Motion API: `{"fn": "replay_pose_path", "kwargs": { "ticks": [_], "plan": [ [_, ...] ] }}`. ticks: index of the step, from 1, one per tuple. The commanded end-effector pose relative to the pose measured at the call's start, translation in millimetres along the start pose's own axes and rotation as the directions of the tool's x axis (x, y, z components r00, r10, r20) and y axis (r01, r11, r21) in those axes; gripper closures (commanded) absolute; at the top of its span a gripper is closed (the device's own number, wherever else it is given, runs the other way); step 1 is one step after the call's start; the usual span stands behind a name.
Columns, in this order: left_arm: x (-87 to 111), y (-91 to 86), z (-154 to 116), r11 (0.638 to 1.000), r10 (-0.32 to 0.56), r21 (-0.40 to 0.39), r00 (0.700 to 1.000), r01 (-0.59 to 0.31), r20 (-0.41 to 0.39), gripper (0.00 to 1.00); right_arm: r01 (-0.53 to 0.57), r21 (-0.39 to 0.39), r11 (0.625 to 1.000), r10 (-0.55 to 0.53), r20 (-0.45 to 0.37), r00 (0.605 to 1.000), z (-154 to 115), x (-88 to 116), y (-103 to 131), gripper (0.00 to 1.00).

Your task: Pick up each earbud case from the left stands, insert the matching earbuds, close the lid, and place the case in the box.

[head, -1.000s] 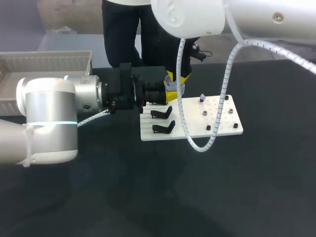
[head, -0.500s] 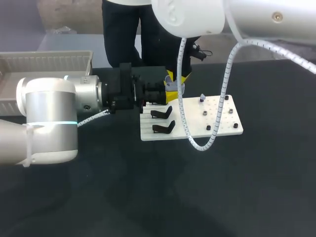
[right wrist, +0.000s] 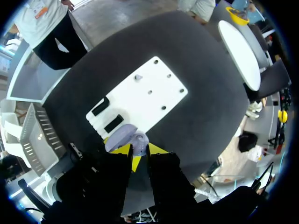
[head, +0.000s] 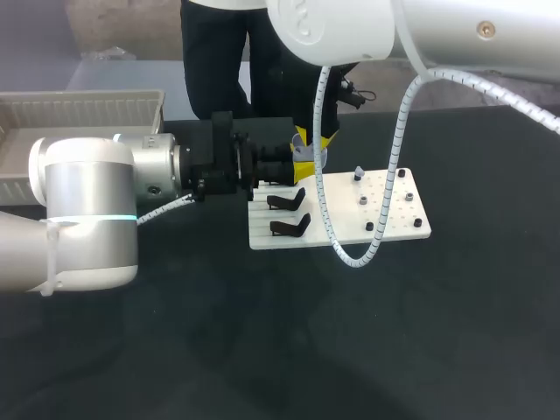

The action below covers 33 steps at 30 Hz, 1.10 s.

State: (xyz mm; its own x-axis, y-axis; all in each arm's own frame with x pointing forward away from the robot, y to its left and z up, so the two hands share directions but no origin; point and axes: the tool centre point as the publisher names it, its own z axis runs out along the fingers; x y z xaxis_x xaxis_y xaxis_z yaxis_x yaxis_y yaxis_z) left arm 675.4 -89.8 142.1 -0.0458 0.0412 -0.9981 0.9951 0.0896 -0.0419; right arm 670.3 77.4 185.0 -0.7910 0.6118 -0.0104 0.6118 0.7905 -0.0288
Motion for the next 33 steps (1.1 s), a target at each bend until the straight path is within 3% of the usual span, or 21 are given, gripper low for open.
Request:
{"fn": "replay_pose_path", "kwargs": {
  "ticks": [1,30,33],
  "plan": [
    [1.5,-1.4,0.6,1.0,0.005,-0.007,1.0,-0.005,0.006,1.0,0.001,0.005,1.0,-0.001,-0.005,1.0,0.9,-1.3,1.8,1.0],
    [1.5,-1.4,0.6,1.0,0.005,-0.007,1.0,-0.005,0.006,1.0,0.019,0.021,1.0,-0.018,-0.019,1.0,7.6,1.8,0.7,1.0],
    [1.5,-1.4,0.6,1.0,0.005,-0.007,1.0,-0.005,0.006,1.0,0.019,0.019,1.0,-0.019,-0.021,1.0,7.3,2.2,0.2,0.91]
  ]
}}
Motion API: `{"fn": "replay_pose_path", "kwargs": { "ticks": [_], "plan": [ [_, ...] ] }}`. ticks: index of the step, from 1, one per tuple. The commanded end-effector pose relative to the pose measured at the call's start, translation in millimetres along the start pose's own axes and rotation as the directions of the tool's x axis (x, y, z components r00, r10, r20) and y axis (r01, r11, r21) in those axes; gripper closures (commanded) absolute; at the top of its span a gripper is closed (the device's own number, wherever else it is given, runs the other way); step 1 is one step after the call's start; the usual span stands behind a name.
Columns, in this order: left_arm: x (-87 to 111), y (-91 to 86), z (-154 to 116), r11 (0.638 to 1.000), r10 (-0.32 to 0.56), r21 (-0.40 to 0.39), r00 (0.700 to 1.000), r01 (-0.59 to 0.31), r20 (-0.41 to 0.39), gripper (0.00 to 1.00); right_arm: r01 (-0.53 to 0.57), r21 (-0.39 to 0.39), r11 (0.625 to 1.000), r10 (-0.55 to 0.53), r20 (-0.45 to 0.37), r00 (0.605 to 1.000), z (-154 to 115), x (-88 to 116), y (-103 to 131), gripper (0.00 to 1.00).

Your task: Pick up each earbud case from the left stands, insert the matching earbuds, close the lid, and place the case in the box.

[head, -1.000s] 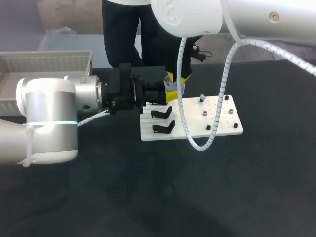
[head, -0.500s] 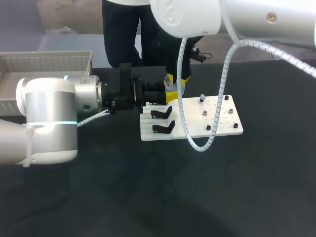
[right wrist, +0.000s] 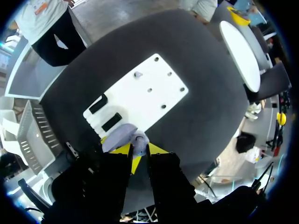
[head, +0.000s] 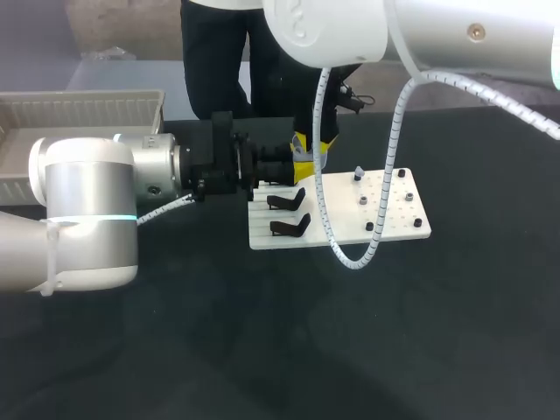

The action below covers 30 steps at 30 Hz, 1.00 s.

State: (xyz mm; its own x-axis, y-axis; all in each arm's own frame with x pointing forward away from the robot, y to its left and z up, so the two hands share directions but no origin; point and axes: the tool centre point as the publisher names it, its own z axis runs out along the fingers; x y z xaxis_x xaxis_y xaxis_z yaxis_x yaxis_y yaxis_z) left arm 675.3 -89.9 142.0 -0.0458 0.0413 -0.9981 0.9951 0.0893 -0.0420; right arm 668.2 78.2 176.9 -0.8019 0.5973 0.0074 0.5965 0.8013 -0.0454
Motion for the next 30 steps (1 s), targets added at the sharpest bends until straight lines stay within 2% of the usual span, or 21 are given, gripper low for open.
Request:
{"fn": "replay_pose_path", "kwargs": {
  "ticks": [1,3,5,10,12,15,18,19,20,22,26,30],
  "plan": [
    [1.4,-1.2,1,1.0,0.005,-0.008,1.0,-0.005,0.006,1.0,0.001,0.001,1.0,-0.001,-0.004,1.0,-1,0,0,0.86],
    [1.4,-1.2,1,1.0,0.005,-0.008,1.0,-0.005,0.006,1.0,0.006,0.0,1.0,-0.006,-0.007,1.0,-2,1,0,0.72],
    [1.4,-1.2,1,1.0,0.005,-0.008,1.0,-0.005,0.006,1.0,0.008,-0.003,1.0,-0.008,-0.006,1.0,-2,2,0,0.72],
    [1.4,-1.2,1,1.0,0.005,-0.008,1.0,-0.005,0.006,1.0,0.024,-0.024,0.999,-0.025,-0.007,1.0,-5,4,-3,0.62],
    [1.4,-1.2,1,1.0,0.005,-0.008,1.0,-0.005,0.006,1.0,0.033,-0.036,0.999,-0.033,0.002,0.999,-9,7,-7,0.62],
    [1.4,-1.2,1,1.0,0.005,-0.008,1.0,-0.005,0.006,1.0,0.083,-0.108,0.991,-0.083,0.003,0.997,-19,10,-18,0.59],
    [1.4,-1.2,1,1.0,0.005,-0.008,1.0,-0.005,0.006,1.0,0.176,-0.179,0.968,-0.168,0.058,0.984,-29,14,-30,0.54],
    [1.4,-1.2,1,1.0,0.005,-0.008,1.0,-0.005,0.006,1.0,0.216,-0.202,0.955,-0.204,0.082,0.976,-32,14,-35,0.43],
    [1.4,-1.2,1,1.0,0.005,-0.008,1.0,-0.005,0.006,1.0,0.243,-0.204,0.948,-0.224,0.111,0.968,-34,14,-39,0.23],
    [1.4,-1.2,1,1.0,0.005,-0.008,1.0,-0.005,0.006,1.0,0.298,-0.217,0.93,-0.273,0.138,0.952,-36,14,-47,0.0],
    [1.4,-1.2,1,1.0,0.005,-0.008,1.0,-0.005,0.006,1.0,0.352,-0.21,0.912,-0.308,0.215,0.927,-36,6,-61,0.0],
    [1.4,-1.2,1,1.0,0.005,-0.008,1.0,-0.005,0.006,1.0,0.381,-0.241,0.893,-0.322,0.25,0.913,-37,1,-72,0.0]
  ]
}}
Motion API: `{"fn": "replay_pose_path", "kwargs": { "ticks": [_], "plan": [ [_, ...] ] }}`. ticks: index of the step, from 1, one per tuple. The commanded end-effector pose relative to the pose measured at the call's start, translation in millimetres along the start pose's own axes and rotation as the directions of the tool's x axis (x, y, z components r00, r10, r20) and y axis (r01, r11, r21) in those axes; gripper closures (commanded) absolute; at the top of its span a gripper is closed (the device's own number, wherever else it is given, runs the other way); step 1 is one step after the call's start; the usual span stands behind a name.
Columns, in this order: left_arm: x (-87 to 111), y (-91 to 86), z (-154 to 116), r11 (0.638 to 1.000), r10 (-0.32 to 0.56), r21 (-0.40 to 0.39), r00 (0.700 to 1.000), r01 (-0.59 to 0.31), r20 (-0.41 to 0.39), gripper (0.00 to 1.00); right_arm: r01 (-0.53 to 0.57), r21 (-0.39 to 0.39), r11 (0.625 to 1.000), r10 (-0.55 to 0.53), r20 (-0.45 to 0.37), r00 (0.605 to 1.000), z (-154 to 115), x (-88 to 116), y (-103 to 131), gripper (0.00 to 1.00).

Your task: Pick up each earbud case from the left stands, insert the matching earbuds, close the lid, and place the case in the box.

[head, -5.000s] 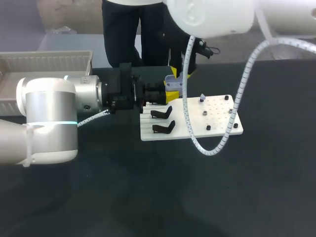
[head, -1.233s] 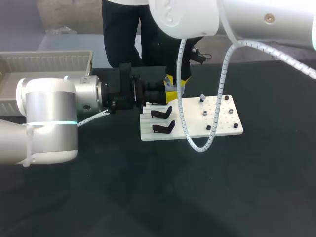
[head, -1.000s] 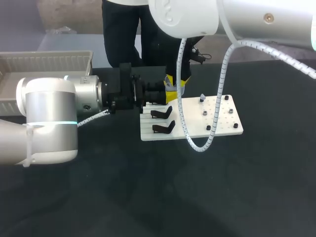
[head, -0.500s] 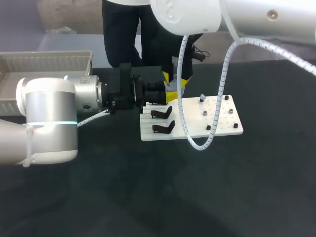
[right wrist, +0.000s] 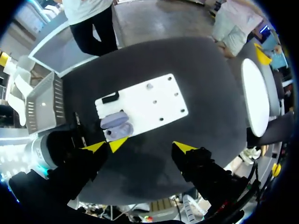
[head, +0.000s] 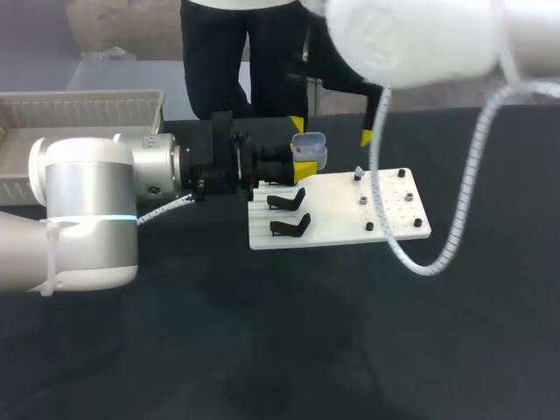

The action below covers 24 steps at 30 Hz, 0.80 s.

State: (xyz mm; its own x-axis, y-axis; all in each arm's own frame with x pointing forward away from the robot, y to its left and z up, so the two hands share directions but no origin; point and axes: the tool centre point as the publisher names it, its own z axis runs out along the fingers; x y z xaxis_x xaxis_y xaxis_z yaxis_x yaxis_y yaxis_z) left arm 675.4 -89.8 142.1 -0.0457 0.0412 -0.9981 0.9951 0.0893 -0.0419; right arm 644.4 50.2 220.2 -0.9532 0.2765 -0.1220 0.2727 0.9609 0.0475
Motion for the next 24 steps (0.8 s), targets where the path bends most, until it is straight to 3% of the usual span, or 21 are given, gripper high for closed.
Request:
{"fn": "replay_pose_path", "kwargs": {
  "ticks": [1,6,23,24],
  "plan": [
    [1.5,-1.3,1,1.0,0.005,-0.008,1.0,-0.005,0.006,1.0,0.018,-0.16,0.987,0.0,0.115,0.993,0,11,-35,0.0],
    [1.5,-1.3,1,1.0,0.005,-0.008,1.0,-0.005,0.006,1.0,0.037,-0.166,0.985,-0.013,0.143,0.99,-1,12,-46,0.0],
    [1.5,-1.3,1,1.0,0.005,-0.008,1.0,-0.005,0.006,1.0,0.037,-0.166,0.985,-0.013,0.143,0.99,-1,12,-46,0.0],
    [1.5,-1.3,1,1.0,0.005,-0.008,1.0,-0.005,0.006,1.0,0.057,-0.175,0.983,-0.024,0.183,0.983,-1,6,-47,0.0]
  ]
}}
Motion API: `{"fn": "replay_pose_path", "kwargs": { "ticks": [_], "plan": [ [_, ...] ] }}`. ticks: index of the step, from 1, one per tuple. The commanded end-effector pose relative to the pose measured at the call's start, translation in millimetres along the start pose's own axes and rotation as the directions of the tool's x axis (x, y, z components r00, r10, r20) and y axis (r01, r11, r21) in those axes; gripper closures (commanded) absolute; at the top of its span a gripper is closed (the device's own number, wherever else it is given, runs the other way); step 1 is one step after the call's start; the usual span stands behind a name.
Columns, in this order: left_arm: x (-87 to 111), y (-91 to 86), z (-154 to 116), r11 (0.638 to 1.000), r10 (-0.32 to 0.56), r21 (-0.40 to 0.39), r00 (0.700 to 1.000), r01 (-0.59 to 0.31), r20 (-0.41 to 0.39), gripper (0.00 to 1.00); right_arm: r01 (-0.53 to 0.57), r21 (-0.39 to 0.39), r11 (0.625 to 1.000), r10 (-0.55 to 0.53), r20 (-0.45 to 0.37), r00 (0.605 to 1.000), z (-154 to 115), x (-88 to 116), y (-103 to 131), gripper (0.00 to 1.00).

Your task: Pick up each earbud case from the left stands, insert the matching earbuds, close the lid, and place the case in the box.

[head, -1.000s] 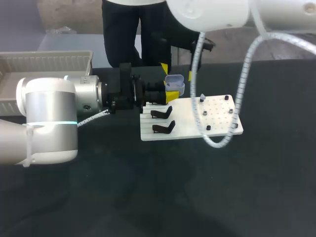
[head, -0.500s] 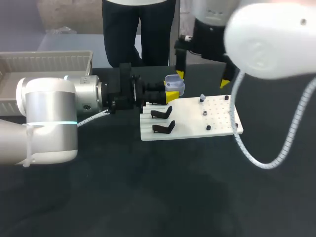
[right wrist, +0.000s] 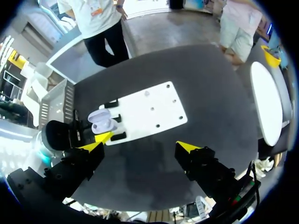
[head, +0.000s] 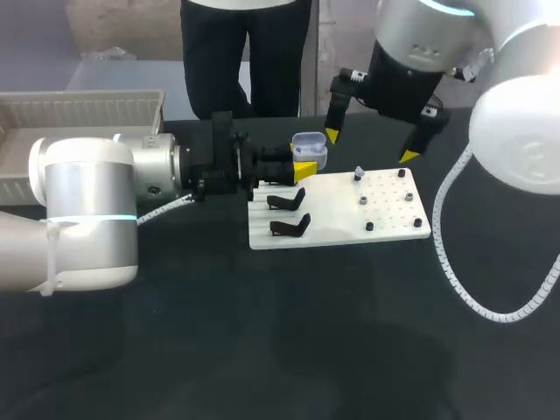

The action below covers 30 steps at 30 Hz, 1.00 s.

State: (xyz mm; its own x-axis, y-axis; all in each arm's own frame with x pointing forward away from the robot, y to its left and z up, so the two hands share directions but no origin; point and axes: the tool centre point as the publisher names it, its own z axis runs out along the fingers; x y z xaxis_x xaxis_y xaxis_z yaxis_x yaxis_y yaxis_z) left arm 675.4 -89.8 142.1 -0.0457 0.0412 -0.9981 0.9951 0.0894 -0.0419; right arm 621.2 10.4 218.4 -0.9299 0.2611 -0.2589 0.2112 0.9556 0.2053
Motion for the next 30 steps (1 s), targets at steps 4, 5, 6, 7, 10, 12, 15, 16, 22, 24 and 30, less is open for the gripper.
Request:
{"fn": "replay_pose_path", "kwargs": {
  "ticks": [4,5,6,7,10,12,15,16,22,24,30],
  "plan": [
    [1.5,-1.3,1,1.0,0.005,-0.008,1.0,-0.005,0.006,1.0,-0.009,-0.034,0.999,0.012,0.088,0.996,4,-33,-11,0.0],
    [1.5,-1.3,1,1.0,0.005,-0.008,1.0,-0.005,0.006,1.0,-0.016,-0.046,0.999,0.02,0.081,0.997,6,-40,-12,0.0],
    [1.5,-1.3,1,1.0,0.005,-0.008,1.0,-0.005,0.006,1.0,-0.01,-0.032,0.999,0.013,0.101,0.995,7,-46,-12,0.0],
    [1.5,-1.3,1,1.0,0.005,-0.008,1.0,-0.005,0.006,1.0,-0.011,-0.047,0.999,0.016,0.108,0.994,9,-54,-12,0.0],
    [1.5,-1.3,1,1.0,0.005,-0.008,1.0,-0.005,0.006,1.0,-0.008,-0.026,1.0,0.01,0.099,0.995,22,-70,-14,0.0],
    [1.5,-1.3,1,1.0,0.005,-0.008,1.0,-0.005,0.006,1.0,-0.006,-0.014,1.0,0.007,0.086,0.996,33,-79,-14,0.0],
    [1.5,-1.3,1,1.0,0.005,-0.008,1.0,-0.005,0.006,1.0,-0.005,-0.004,1.0,0.005,0.059,0.998,50,-87,-14,0.0],
    [1.5,-1.3,1,1.0,0.005,-0.008,1.0,-0.005,0.006,1.0,-0.002,0.02,1.0,0.002,0.036,0.999,58,-89,-14,0.0],
    [1.5,-1.3,1,1.0,0.005,-0.008,1.0,-0.005,0.006,1.0,-0.031,0.037,0.999,0.031,-0.005,1.0,101,-94,-16,0.0],
    [1.5,-1.3,1,1.0,0.005,-0.008,1.0,-0.005,0.006,1.0,-0.038,0.042,0.998,0.039,-0.018,0.999,113,-93,-16,0.0],
    [1.5,-1.3,1,1.0,0.005,-0.008,1.0,-0.005,0.006,1.0,-0.029,0.055,0.998,0.031,-0.045,0.998,140,-86,-12,0.0]
  ]
}}
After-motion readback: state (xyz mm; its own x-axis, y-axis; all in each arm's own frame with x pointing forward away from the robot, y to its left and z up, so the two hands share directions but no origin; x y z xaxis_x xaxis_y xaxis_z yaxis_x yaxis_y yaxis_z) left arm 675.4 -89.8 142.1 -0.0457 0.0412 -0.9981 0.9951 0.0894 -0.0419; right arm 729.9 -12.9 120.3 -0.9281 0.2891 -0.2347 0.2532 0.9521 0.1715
